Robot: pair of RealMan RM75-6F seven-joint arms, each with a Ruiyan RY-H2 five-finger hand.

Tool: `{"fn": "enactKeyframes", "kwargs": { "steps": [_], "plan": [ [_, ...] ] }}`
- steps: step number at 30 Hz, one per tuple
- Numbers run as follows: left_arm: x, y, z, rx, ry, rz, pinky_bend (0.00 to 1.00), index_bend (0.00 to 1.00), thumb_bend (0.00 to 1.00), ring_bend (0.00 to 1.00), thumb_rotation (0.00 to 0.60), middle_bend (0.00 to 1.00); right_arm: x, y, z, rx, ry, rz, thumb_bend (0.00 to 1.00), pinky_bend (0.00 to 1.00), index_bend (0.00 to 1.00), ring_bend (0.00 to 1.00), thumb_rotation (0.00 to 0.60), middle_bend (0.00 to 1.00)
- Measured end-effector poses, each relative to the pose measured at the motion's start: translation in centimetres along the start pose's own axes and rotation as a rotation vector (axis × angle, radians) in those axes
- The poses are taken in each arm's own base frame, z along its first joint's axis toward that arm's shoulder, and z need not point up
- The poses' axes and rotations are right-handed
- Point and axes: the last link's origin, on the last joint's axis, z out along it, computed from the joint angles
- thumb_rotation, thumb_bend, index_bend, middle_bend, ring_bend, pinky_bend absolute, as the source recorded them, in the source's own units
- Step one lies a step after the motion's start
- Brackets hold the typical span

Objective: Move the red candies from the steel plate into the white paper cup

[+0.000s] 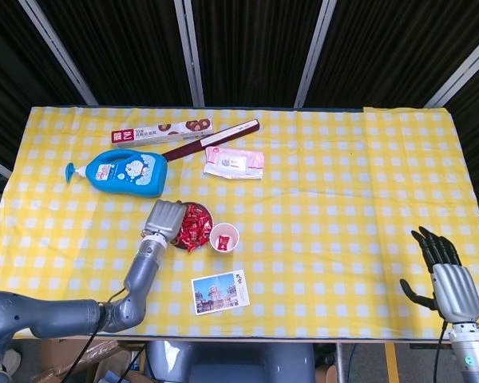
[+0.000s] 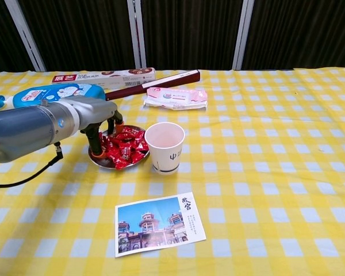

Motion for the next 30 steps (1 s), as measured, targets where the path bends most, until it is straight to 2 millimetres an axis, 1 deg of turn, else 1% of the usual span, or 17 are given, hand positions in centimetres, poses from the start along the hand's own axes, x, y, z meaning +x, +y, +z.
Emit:
{"fn": "enactKeyframes", "kwargs": {
  "steps": [6, 12, 17, 24, 30],
  "plan": [
    [-0.3, 0.2, 0.1, -0.009, 0.010, 0.014, 0.93, 0.48, 0.39, 0.87, 0.600, 0.51, 0.0, 0.0, 0.0, -0.003, 0.000, 0.001, 0.39, 0.00, 0.00, 0.00, 0.600, 0.00],
    [-0.6, 0.3, 0.3, -0.013, 0.030, 0.033, 0.94, 0.57, 0.41, 0.88, 0.600, 0.61, -0.1, 0.0, 0.1, -0.005, -0.002, 0.001, 0.39, 0.00, 0.00, 0.00, 0.600, 0.00],
    [-0.5, 0.2, 0.4, -0.013, 0.058, 0.037, 0.94, 0.60, 0.42, 0.88, 0.600, 0.64, -0.1, 0.0, 0.1, -0.005, -0.003, 0.001, 0.39, 0.00, 0.00, 0.00, 0.600, 0.00],
    [0.1, -0.1, 0.4, -0.013, 0.089, 0.020, 0.94, 0.61, 0.42, 0.88, 0.600, 0.66, -0.1, 0.0, 0.1, -0.006, -0.002, 0.001, 0.39, 0.00, 0.00, 0.00, 0.600, 0.00],
    [1.0, -0.5, 0.0, -0.017, 0.111, 0.001, 0.94, 0.61, 0.42, 0.88, 0.600, 0.66, -0.1, 0.0, 0.0, -0.005, 0.000, 0.002, 0.39, 0.00, 0.00, 0.00, 0.600, 0.00]
  ]
}}
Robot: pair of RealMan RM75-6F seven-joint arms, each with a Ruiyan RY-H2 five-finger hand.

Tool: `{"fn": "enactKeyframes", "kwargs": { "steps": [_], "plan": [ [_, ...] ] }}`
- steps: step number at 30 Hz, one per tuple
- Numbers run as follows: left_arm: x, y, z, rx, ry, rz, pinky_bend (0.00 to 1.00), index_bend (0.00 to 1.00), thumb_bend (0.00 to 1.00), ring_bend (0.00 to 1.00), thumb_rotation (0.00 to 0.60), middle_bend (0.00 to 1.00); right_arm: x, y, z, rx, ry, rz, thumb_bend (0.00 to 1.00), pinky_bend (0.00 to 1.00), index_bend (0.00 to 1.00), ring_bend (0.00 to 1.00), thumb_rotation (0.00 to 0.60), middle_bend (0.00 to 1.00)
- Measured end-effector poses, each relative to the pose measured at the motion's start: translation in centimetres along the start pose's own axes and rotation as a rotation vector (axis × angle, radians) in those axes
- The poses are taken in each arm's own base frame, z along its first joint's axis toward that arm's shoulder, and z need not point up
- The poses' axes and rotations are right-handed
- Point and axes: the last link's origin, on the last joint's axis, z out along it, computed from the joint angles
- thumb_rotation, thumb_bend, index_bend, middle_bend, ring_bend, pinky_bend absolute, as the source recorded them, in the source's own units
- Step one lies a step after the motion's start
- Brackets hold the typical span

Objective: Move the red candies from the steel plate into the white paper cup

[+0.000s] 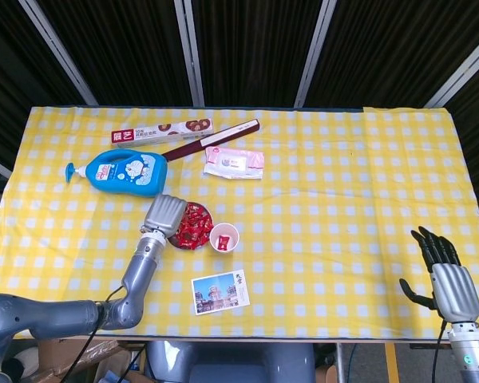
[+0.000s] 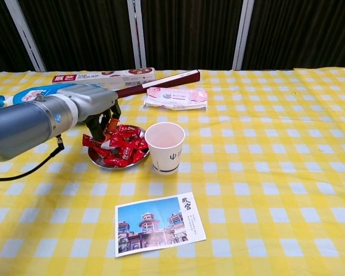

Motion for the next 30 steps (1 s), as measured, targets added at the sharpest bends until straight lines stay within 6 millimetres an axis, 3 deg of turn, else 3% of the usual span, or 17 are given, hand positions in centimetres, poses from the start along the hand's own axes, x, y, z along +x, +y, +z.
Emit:
{"fn": "enactKeyframes", "kwargs": {
  "steps": [15, 22, 30],
  "plan": [
    [4.7, -1.1, -2.7, -0.042, 0.092, -0.056, 0.94, 0.61, 0.42, 0.88, 0.600, 0.66, 0.0, -0.1, -0.1, 0.003, 0.004, -0.005, 0.39, 0.00, 0.00, 0.00, 0.600, 0.00],
    [6.6, 1.3, -3.6, -0.112, 0.119, -0.085, 0.94, 0.61, 0.42, 0.88, 0.600, 0.66, 0.1, 0.0, 0.0, 0.003, 0.010, -0.002, 0.39, 0.00, 0.00, 0.00, 0.600, 0.00],
    [6.6, 4.8, -3.9, -0.185, 0.111, -0.085, 0.94, 0.60, 0.42, 0.88, 0.600, 0.66, 0.2, 0.0, 0.0, 0.004, 0.013, 0.003, 0.39, 0.00, 0.00, 0.00, 0.600, 0.00]
  ]
}}
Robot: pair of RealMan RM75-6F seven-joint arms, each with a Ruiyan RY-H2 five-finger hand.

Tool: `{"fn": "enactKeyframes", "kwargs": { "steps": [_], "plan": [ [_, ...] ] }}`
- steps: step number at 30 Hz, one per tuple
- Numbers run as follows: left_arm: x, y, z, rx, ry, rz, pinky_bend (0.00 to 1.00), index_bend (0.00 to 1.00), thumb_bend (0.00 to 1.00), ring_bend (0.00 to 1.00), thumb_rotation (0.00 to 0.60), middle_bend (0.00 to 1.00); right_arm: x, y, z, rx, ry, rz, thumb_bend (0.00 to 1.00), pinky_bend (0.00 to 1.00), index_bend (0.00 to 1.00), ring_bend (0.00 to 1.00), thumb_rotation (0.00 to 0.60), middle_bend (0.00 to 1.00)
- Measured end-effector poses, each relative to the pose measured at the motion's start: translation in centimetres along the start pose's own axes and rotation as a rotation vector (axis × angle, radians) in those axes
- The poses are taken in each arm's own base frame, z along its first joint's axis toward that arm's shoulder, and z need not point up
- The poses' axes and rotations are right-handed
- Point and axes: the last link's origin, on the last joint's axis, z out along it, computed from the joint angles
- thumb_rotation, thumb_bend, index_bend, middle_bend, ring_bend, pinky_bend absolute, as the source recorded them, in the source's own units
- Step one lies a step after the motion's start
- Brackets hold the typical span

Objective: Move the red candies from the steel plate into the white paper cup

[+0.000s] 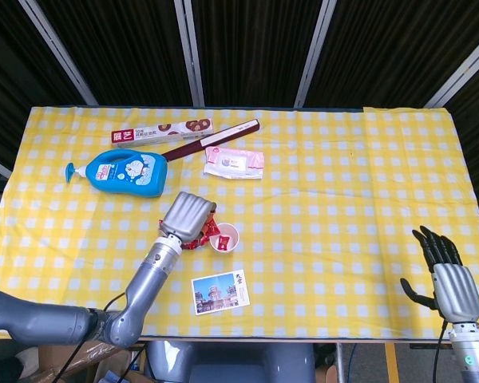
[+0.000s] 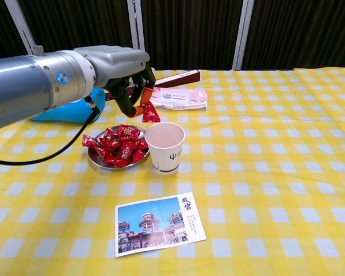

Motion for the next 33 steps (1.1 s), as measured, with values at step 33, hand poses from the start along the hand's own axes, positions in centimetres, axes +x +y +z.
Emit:
{"fn": "enactKeyframes", "kwargs": {
  "steps": [33],
  "plan": [
    [0.3, -1.0, 0.3, 0.059, 0.009, -0.045, 0.94, 0.33, 0.28, 0.91, 0.600, 0.73, 0.1, -0.1, -0.1, 0.009, 0.003, -0.002, 0.39, 0.00, 0.00, 0.00, 0.600, 0.00]
  ]
}}
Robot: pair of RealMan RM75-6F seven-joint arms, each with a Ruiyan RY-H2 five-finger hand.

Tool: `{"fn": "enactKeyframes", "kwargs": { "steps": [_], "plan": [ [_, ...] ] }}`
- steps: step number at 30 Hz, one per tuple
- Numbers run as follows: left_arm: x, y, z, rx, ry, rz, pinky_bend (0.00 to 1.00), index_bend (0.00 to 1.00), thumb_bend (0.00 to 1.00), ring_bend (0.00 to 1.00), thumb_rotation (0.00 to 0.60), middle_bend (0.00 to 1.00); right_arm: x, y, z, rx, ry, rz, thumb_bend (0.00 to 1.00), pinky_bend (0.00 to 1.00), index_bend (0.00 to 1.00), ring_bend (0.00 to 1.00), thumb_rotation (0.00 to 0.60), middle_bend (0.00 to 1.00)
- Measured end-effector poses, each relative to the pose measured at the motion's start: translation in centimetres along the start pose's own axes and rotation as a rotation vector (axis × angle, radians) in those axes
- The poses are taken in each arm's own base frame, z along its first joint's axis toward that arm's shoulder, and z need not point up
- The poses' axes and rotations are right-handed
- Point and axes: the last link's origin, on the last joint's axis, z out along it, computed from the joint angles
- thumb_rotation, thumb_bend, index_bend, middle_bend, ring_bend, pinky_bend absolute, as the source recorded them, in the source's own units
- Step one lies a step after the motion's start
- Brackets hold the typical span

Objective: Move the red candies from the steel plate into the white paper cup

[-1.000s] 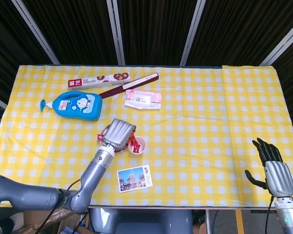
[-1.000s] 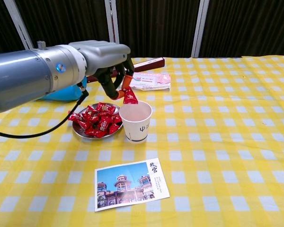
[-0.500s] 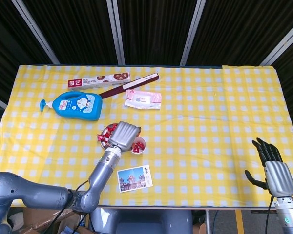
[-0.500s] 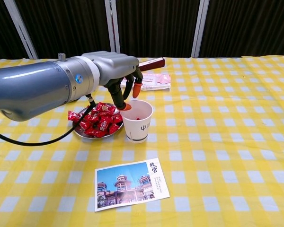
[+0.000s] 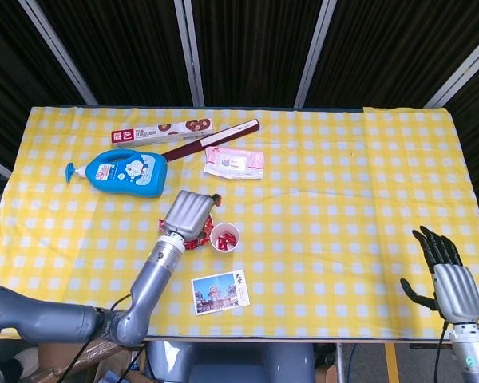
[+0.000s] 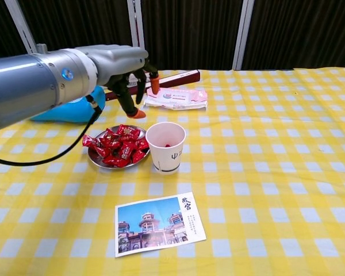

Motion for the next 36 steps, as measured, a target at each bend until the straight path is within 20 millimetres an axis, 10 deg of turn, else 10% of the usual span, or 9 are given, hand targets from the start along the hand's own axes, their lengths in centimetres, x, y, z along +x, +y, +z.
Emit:
{"fn": "enactKeyframes", "kwargs": {
  "steps": [13, 36],
  "plan": [
    [-3.1, -5.9, -1.1, 0.092, -0.140, 0.172, 0.96, 0.39, 0.22, 0.99, 0.600, 0.92, -0.1, 0.0, 0.0, -0.003, 0.000, -0.007, 0.39, 0.00, 0.00, 0.00, 0.600, 0.00],
    [-7.6, -5.9, -0.4, 0.072, -0.203, 0.207, 0.96, 0.50, 0.32, 0.99, 0.600, 0.93, 0.0, 0.0, 0.0, -0.001, 0.005, 0.001, 0.39, 0.00, 0.00, 0.00, 0.600, 0.00]
  ]
}}
